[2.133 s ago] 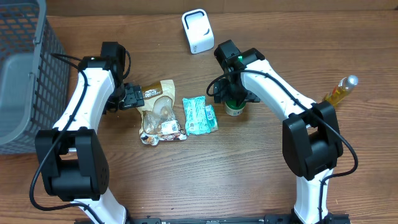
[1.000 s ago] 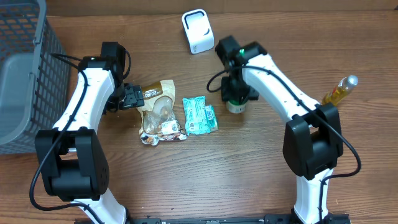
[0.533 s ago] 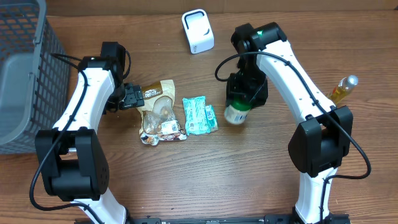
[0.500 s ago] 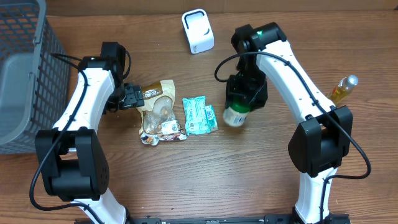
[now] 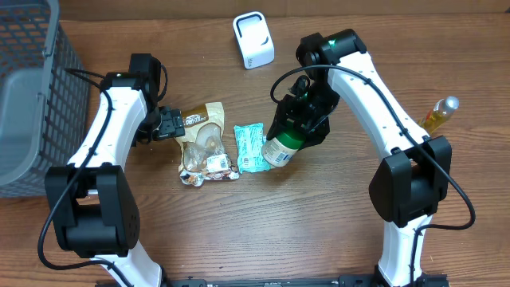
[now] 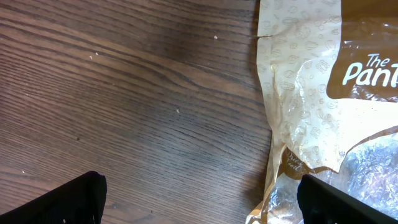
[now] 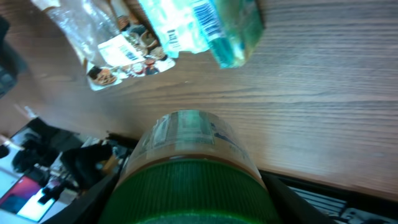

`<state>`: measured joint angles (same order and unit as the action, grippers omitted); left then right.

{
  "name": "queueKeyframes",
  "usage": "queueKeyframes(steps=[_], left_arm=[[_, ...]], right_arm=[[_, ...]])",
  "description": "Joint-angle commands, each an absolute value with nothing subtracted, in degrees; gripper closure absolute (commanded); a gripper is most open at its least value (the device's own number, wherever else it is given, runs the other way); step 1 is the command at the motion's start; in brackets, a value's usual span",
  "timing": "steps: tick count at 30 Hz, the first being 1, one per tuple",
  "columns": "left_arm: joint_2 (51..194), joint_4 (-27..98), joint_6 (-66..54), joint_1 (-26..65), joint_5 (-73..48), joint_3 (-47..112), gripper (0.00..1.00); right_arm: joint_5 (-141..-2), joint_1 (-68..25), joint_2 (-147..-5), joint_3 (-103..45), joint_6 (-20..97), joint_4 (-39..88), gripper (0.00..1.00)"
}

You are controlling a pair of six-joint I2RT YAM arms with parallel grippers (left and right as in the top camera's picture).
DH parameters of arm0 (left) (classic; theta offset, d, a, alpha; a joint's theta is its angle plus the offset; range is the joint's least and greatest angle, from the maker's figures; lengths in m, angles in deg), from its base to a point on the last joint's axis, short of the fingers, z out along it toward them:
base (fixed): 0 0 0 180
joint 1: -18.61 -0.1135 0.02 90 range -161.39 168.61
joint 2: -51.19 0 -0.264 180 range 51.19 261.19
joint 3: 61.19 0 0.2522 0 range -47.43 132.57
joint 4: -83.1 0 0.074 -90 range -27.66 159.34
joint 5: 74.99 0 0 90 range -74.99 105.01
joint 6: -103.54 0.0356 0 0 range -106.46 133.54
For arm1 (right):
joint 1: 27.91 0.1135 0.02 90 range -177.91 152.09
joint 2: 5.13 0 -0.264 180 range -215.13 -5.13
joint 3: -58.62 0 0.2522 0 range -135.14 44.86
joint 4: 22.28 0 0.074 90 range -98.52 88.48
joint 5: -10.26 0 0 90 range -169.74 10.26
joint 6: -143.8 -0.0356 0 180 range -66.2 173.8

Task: Scan the item barcode
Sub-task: 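Carry the jar with the right gripper toward the white scanner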

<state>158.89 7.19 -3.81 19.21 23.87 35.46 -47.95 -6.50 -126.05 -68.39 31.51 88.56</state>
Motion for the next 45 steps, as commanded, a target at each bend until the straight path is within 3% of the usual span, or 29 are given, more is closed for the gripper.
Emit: queueKeyframes(steps=[1,14,18,20,35,37,40,45], left_arm=[[159.29,7.28,-2.74,19.05,24.42,36.31,0.0],[159.29,7.26,-2.74,19.05,24.42,36.31,0.0],[159.29,7.28,-2.74,19.05,24.42,36.31,0.0],[159.29,7.26,-2.74,19.05,24.42,36.29,0.0],[159.29,7.26,-2.74,19.05,24.42,36.31,0.0],[159.29,7.26,-2.74,19.05,24.42,36.31,0.0],[159.29,7.28,-2.74,19.05,24.42,36.31,0.0],[159.29,7.26,-2.74,19.05,24.42,36.31,0.01]], right_arm=[[-42.44,-6.35,-125.02,-69.53,31.25,88.56,0.58],[-35.71,-6.35,-125.02,-69.53,31.27,88.56,0.58],[-35.76,-6.35,-125.02,-69.53,31.29,88.56,0.48],[-36.43,-6.35,-125.02,-69.53,31.29,88.56,0.47],[-62.33,-6.35,-125.02,-69.53,31.32,85.67,0.49],[-66.7,-6.35,-125.02,-69.53,31.32,83.25,0.5],[-71.47,-6.35,-125.02,-69.53,31.32,78.16,0.78],[-71.84,-6.35,-125.02,-69.53,31.29,72.93,0.77]])
